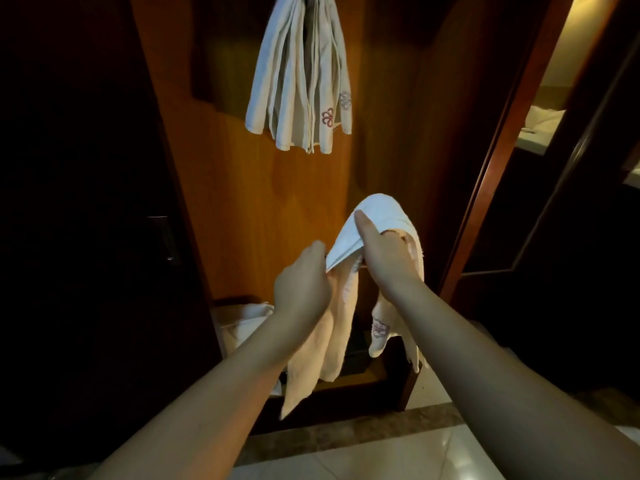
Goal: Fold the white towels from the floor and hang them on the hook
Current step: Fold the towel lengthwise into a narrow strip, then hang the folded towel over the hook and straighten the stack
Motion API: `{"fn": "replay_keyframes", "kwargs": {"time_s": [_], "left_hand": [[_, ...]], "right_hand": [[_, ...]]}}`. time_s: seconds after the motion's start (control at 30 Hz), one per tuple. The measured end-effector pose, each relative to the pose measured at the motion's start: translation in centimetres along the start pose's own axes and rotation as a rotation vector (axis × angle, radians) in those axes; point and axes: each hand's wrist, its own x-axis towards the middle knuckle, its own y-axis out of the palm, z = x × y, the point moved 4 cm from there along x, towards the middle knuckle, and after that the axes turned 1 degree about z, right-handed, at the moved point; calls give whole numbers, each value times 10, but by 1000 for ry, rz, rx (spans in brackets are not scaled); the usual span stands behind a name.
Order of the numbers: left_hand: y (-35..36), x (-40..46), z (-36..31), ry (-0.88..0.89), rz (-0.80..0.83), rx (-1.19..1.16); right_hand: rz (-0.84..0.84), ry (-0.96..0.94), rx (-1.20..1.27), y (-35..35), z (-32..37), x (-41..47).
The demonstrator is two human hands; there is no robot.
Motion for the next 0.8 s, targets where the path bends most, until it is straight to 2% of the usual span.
{"fn": "replay_keyframes", "kwargs": {"time_s": [0.13, 0.23, 0.33, 0.5, 0.57, 0.7, 0.8], "left_hand": [[-11, 11, 14, 53, -113, 48], [-12, 22, 31, 1, -78, 117], [-6, 25, 52, -25, -24, 206], [-15, 26, 70, -78, -6, 88], [-24, 28, 73, -27, -48, 157], [-41, 30, 69, 143, -158, 281], [-46, 32, 77, 88, -115, 318]], "right_hand": [[-117, 30, 41, -19, -4, 5], [-176, 19, 90, -31, 0, 8], [-166, 71, 168, -38, 6, 14], [-230, 92, 175, -55, 6, 18], [-282, 111, 204, -61, 3, 20], [-275, 150, 595, -61, -2, 27], [-224, 171, 921, -57, -4, 27]]}}
